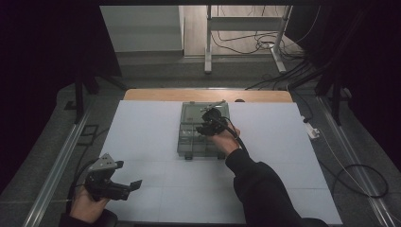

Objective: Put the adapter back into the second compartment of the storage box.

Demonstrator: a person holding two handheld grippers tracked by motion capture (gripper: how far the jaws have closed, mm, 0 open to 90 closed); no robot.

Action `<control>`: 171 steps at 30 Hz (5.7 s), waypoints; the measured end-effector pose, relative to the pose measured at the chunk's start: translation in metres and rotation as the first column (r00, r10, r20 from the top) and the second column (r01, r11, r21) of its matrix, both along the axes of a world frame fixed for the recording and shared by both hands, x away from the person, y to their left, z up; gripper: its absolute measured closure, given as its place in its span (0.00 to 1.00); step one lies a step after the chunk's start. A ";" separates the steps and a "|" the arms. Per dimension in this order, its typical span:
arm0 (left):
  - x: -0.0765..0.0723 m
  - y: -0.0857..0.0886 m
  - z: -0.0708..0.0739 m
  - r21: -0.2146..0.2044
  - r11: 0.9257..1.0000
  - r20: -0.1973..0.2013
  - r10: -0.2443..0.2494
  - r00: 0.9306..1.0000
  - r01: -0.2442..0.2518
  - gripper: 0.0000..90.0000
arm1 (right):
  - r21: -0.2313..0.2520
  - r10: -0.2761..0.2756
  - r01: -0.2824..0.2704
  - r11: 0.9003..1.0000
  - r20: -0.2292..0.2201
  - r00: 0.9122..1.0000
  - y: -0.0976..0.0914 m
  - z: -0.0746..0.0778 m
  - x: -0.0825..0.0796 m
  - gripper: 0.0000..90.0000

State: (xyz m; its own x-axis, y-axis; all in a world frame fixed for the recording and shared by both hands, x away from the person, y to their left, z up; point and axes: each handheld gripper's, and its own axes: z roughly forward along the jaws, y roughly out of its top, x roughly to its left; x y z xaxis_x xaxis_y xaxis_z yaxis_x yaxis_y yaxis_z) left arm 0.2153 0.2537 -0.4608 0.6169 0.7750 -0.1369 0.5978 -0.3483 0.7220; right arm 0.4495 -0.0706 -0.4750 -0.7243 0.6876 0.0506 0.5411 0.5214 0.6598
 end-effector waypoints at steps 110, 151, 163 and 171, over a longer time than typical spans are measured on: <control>0.001 0.001 0.000 -0.019 1.000 -0.014 -0.004 1.000 0.004 0.02 | 0.051 0.100 -0.097 0.994 -0.048 0.994 -0.112 0.025 -0.119 0.01; 0.000 -0.001 0.000 -0.002 1.000 -0.008 0.004 1.000 -0.004 0.01 | 0.093 -0.105 0.104 0.990 0.002 0.995 -0.208 0.026 -0.183 0.00; -0.001 -0.001 0.001 0.007 1.000 0.001 0.021 1.000 -0.021 0.00 | 0.085 -0.182 0.180 0.980 0.023 0.983 -0.224 0.030 -0.199 0.00; -0.001 -0.001 0.001 0.012 1.000 0.004 0.028 1.000 -0.028 0.00 | 0.063 -0.215 0.213 0.975 0.029 0.976 -0.231 0.031 -0.208 0.00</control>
State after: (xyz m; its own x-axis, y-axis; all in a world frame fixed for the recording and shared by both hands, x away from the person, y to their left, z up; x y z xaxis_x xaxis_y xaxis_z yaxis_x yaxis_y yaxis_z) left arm 0.2144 0.2526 -0.4599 0.5954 0.7936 -0.1254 0.6049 -0.3401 0.7200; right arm 0.2419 -0.3014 -0.4443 -0.5624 0.8236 0.0731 0.6121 0.3552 0.7065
